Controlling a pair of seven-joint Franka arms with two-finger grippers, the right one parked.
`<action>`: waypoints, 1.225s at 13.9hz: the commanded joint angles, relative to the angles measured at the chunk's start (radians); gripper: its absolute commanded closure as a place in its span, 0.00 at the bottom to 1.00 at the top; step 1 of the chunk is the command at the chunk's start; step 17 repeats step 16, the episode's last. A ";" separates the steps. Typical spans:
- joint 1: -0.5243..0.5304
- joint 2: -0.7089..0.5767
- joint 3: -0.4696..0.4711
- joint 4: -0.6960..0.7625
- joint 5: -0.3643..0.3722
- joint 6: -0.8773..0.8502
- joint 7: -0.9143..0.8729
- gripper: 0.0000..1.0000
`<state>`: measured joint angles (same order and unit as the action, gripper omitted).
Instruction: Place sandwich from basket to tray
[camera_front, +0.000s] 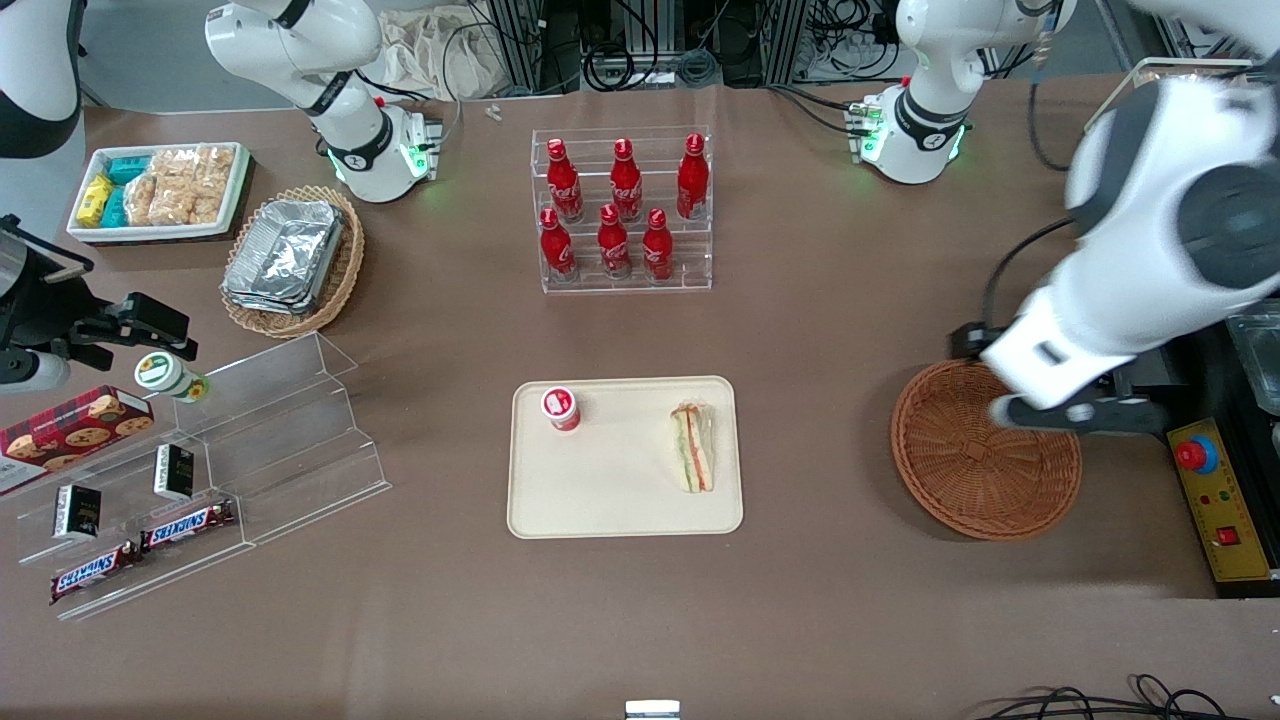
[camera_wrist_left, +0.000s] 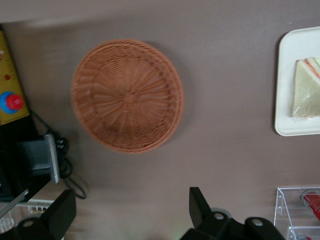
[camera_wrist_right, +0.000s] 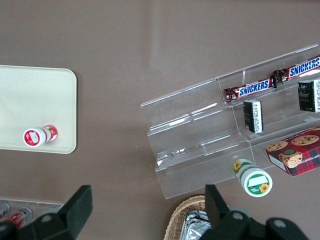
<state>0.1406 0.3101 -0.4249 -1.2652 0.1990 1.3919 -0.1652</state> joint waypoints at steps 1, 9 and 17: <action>0.062 -0.069 -0.003 -0.033 -0.020 -0.028 0.120 0.00; 0.066 -0.095 0.080 -0.036 -0.052 -0.039 0.130 0.00; -0.180 -0.167 0.408 -0.101 -0.125 -0.030 0.151 0.00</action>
